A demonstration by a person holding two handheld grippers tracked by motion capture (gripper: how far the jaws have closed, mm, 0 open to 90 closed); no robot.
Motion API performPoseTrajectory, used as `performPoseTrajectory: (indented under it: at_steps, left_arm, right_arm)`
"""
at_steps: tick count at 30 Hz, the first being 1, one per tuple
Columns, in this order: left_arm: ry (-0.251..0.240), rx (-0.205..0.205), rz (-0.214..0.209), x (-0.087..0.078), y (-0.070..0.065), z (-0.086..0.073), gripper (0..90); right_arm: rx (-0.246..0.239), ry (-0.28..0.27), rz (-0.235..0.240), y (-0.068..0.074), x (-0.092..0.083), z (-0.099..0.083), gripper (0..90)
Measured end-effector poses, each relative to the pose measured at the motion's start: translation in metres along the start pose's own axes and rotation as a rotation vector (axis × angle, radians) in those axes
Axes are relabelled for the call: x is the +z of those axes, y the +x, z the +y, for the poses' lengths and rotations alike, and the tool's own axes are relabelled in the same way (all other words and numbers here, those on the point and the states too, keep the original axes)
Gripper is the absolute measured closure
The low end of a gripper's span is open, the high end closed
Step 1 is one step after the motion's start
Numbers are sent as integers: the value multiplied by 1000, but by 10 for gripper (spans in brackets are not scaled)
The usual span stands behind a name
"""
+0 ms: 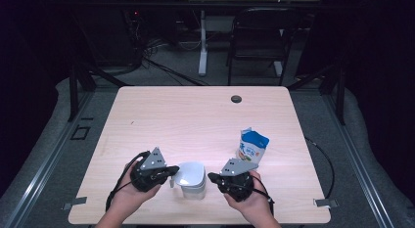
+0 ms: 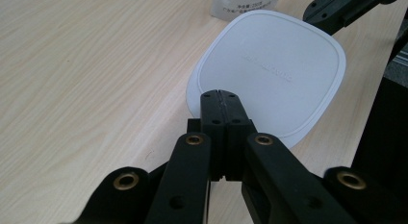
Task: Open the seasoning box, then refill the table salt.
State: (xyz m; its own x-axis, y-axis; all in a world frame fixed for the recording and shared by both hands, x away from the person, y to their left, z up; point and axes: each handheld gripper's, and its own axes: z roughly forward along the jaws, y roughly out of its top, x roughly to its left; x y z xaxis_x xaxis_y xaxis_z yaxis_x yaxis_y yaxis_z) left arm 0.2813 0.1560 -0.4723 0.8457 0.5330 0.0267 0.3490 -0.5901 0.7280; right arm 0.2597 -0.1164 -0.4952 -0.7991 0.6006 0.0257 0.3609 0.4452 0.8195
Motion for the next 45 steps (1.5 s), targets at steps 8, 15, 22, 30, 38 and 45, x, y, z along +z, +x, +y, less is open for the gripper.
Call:
performPoseTrajectory:
  at_steps: [8,15,22,30,38,45]
  left_arm:
    - [-1,0,-1,0,0,0,900]
    - [-8,-1,2,0,0,-1,900]
    - [-8,-11,-5,0,1,-1,900]
    - [-49,-50,23,-11,7,-2,885]
    - [-85,-93,60,-30,21,-7,823]
    - [-110,-135,99,-46,36,-15,791]
  right_arm:
    - [-20,26,19,6,9,-2,900]
    - [-26,30,22,7,10,-2,900]
    - [-27,22,22,8,10,-1,900]
    - [-39,15,14,13,9,3,900]
    - [-58,8,13,16,8,12,900]
    - [-72,3,17,18,9,25,900]
